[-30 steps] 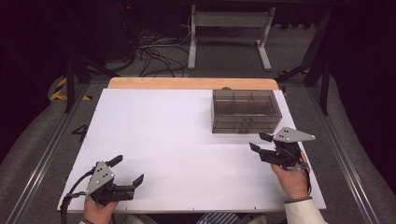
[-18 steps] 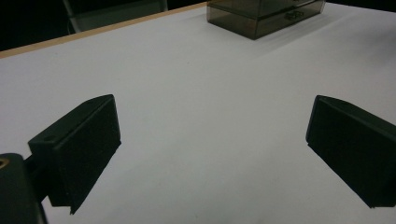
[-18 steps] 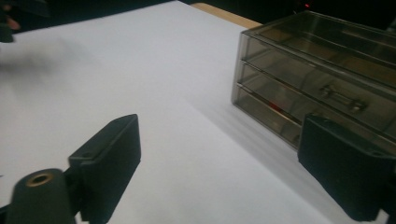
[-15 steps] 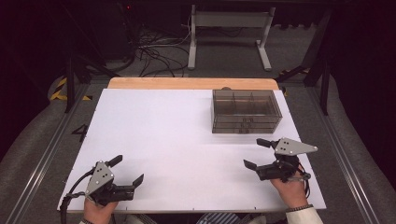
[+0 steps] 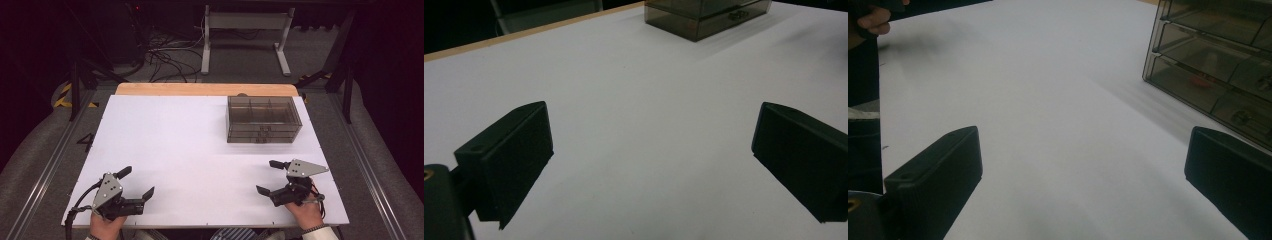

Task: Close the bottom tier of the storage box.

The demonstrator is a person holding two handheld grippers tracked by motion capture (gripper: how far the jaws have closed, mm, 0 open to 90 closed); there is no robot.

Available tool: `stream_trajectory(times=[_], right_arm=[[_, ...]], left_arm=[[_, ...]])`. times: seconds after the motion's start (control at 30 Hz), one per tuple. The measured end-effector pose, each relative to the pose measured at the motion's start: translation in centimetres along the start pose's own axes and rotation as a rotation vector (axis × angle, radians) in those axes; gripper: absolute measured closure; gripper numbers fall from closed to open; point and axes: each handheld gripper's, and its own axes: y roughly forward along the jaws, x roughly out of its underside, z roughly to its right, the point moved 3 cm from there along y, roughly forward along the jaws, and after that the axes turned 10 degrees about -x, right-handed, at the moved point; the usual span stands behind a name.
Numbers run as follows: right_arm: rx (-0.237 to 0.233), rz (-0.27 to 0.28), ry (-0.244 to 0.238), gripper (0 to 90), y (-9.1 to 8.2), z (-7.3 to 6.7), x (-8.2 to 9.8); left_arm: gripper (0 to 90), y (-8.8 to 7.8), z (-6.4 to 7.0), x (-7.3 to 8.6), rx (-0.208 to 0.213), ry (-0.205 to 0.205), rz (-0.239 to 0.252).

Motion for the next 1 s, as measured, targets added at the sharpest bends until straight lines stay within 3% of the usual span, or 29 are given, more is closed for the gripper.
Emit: stream_trajectory(times=[0.4,0.6,0.83,1.0], right_arm=[[-0.009,0.010,0.016,0.1,0.2,-0.5,1.5],[-0.026,-0.060,0.022,0.2,0.7,-0.8,1.7],[-0.043,-0.125,0.077,1.7,1.6,-0.5,2.1],[-0.006,-0.114,0.063,1.1,1.6,-0.6,2.1]], left_arm=[[3.8,0.0,0.1,0.0,0.007,0.003,-0.001],[3.8,0.1,0.1,0.1,0.008,0.006,-0.004],[3.8,0.3,0.0,0.1,0.002,0.022,-0.012],[3.8,0.6,0.0,0.2,0.012,0.023,-0.018]])
